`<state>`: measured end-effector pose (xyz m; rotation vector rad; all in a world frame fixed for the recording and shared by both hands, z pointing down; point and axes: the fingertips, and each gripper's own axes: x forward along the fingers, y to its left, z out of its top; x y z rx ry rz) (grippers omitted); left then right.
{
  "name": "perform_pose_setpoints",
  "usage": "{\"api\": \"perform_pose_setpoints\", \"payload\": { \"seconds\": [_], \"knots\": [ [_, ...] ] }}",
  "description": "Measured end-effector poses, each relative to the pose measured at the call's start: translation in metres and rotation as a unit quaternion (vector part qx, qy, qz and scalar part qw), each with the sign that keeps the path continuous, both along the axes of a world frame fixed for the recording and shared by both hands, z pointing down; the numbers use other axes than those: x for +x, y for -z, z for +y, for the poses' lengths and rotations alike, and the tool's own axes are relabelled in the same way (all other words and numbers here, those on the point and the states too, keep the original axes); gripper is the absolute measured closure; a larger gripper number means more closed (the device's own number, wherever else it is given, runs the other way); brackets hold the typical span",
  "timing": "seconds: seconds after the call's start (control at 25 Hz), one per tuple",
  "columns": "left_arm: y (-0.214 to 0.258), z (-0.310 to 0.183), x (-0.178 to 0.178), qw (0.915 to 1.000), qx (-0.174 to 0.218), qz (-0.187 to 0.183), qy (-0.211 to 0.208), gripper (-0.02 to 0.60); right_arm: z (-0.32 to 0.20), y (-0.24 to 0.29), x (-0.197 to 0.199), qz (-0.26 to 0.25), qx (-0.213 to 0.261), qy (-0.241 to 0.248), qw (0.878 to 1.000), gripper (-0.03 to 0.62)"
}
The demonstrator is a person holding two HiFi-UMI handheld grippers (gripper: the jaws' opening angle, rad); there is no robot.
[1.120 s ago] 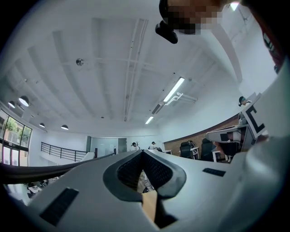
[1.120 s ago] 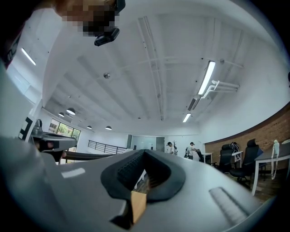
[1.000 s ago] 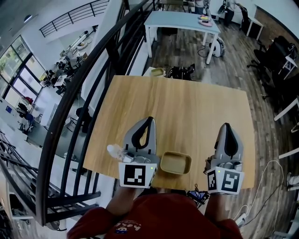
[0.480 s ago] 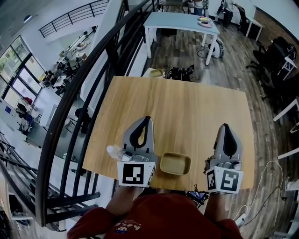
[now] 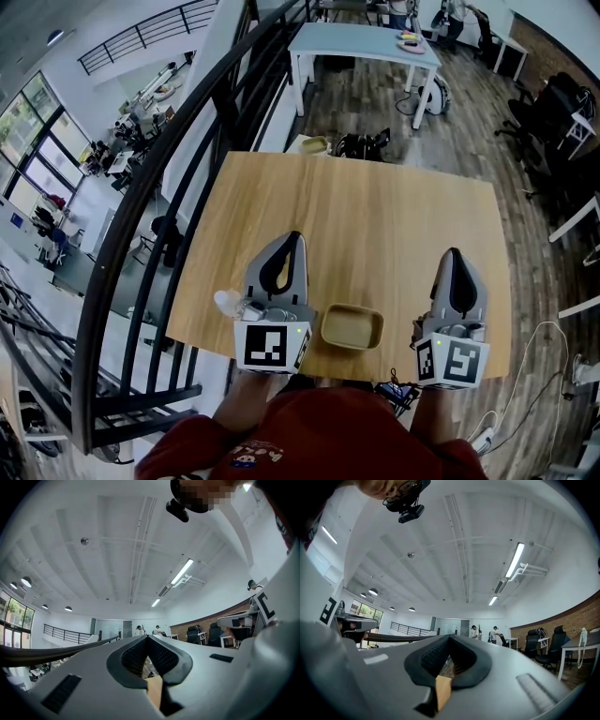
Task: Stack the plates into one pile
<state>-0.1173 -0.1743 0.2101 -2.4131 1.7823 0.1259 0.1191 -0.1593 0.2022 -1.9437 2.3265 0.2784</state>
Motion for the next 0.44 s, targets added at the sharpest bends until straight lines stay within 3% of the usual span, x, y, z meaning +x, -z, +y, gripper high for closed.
{"api": "perform_pose_setpoints", "payload": {
  "seconds": [0.44],
  "knots": [
    [0.0031, 0.0047, -0.0013, 1.0000, 0.003, -0.001, 0.001, 0.575, 0.0031, -0.0002, -0.0011, -0.002, 0.001, 0.001, 1.000, 0.585]
  ]
}}
